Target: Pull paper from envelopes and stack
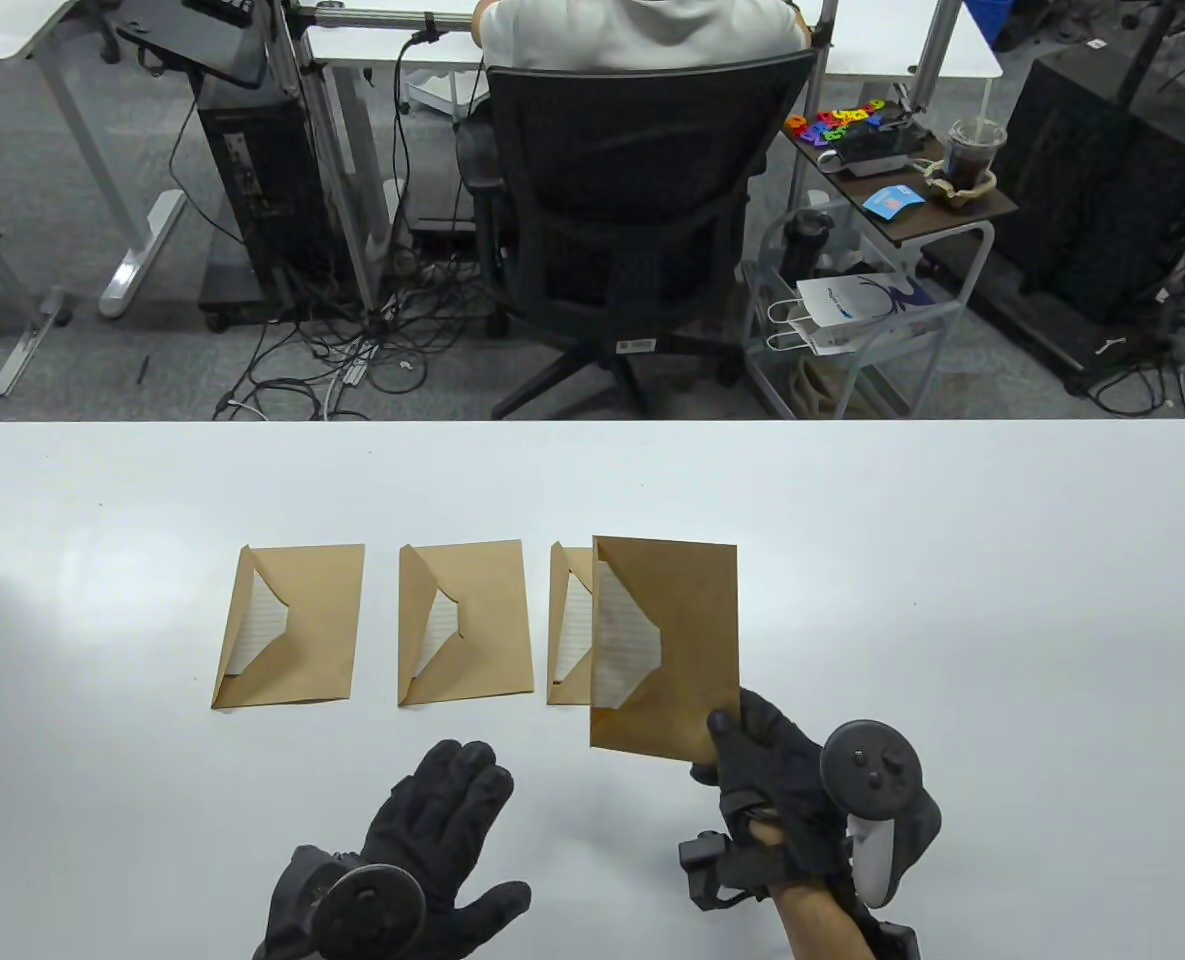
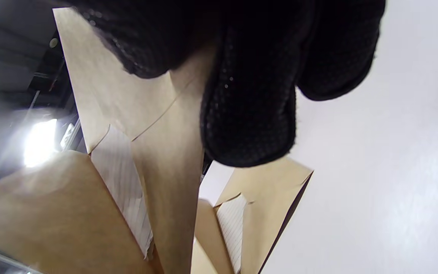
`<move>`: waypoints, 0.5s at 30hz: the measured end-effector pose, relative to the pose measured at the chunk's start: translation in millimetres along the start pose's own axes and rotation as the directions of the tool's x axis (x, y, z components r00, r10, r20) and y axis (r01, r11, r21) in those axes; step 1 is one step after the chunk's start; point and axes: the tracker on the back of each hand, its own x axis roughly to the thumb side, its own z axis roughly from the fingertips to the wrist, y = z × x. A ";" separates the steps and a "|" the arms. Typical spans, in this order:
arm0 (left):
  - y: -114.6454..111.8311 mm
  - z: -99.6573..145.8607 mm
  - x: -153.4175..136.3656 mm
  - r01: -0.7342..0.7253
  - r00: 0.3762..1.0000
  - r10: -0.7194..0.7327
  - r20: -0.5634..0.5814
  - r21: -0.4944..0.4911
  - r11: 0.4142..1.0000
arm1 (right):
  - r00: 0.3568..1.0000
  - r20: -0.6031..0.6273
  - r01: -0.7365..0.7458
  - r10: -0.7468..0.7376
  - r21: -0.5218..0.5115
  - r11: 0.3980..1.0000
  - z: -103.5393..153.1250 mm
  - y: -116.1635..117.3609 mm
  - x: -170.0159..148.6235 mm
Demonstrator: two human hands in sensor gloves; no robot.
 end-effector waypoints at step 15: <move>-1.4 -9.8 -19.2 -0.404 0.914 0.405 0.019 -0.024 0.914 | 0.944 0.281 -0.185 0.172 0.020 0.983 48.2 53.0 31.6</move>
